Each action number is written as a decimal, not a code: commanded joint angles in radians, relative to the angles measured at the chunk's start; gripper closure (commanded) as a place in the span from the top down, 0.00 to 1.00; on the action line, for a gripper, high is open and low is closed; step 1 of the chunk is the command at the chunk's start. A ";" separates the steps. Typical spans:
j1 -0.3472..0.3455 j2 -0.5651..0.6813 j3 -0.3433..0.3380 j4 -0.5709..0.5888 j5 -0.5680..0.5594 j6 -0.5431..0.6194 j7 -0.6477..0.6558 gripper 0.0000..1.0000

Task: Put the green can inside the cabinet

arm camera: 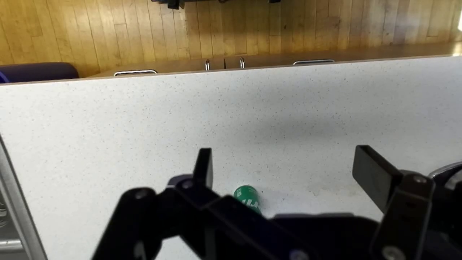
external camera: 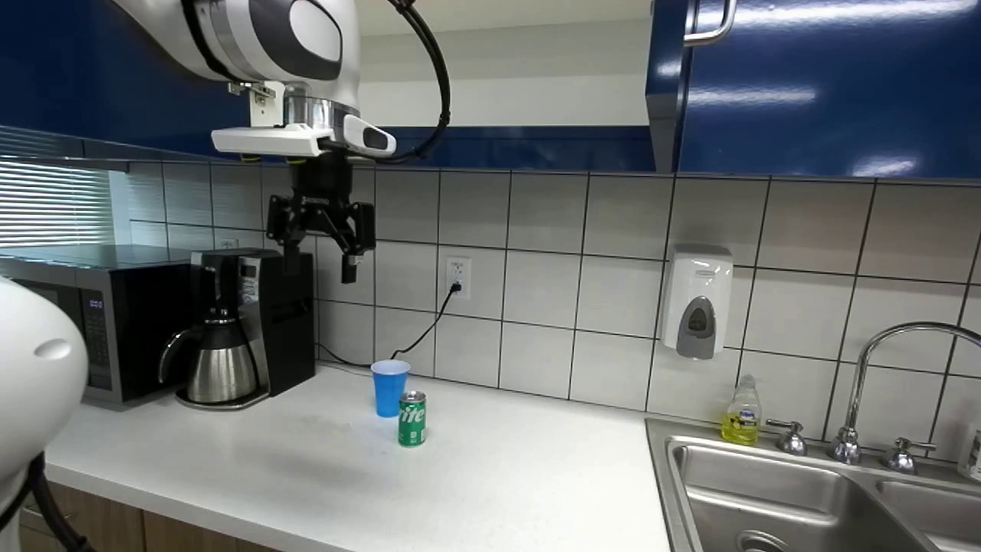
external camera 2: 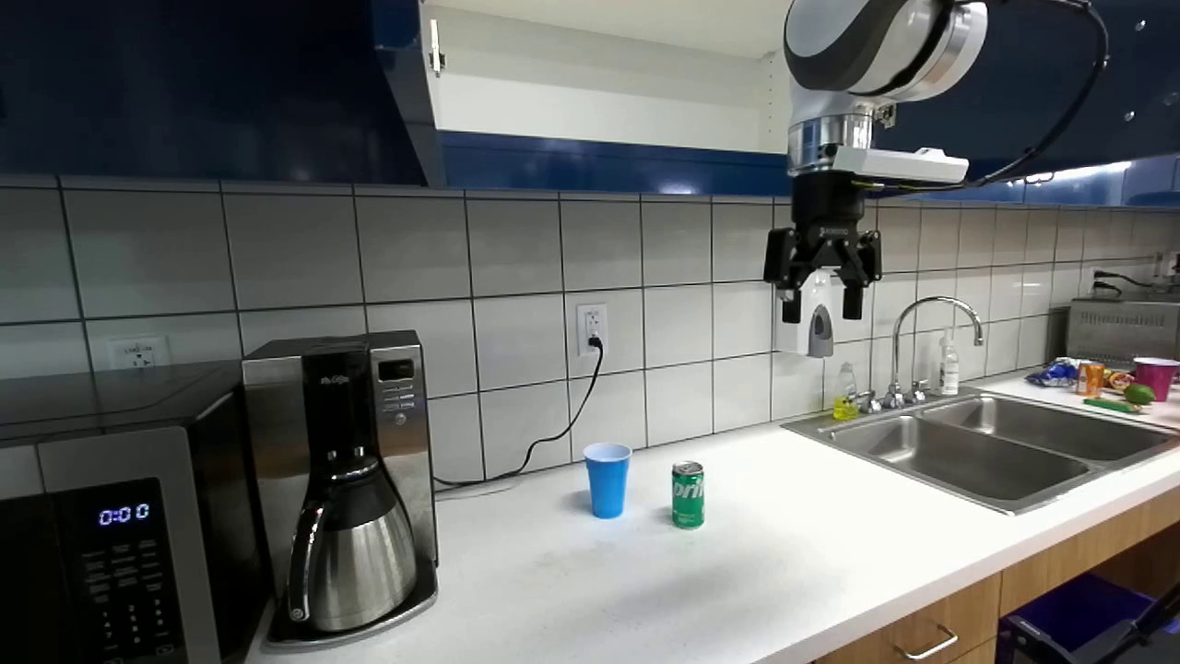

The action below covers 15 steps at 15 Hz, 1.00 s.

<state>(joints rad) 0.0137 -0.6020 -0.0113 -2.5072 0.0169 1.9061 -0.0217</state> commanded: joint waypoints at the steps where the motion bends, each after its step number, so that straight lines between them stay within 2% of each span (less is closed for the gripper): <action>1: -0.005 0.015 0.006 -0.008 -0.011 0.065 -0.001 1.00; 5: -0.008 0.085 0.010 -0.014 -0.021 0.156 0.002 1.00; 15: -0.015 0.379 0.014 -0.015 -0.074 0.400 0.017 1.00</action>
<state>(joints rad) 0.0137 -0.3111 -0.0106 -2.5420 -0.0184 2.2437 -0.0218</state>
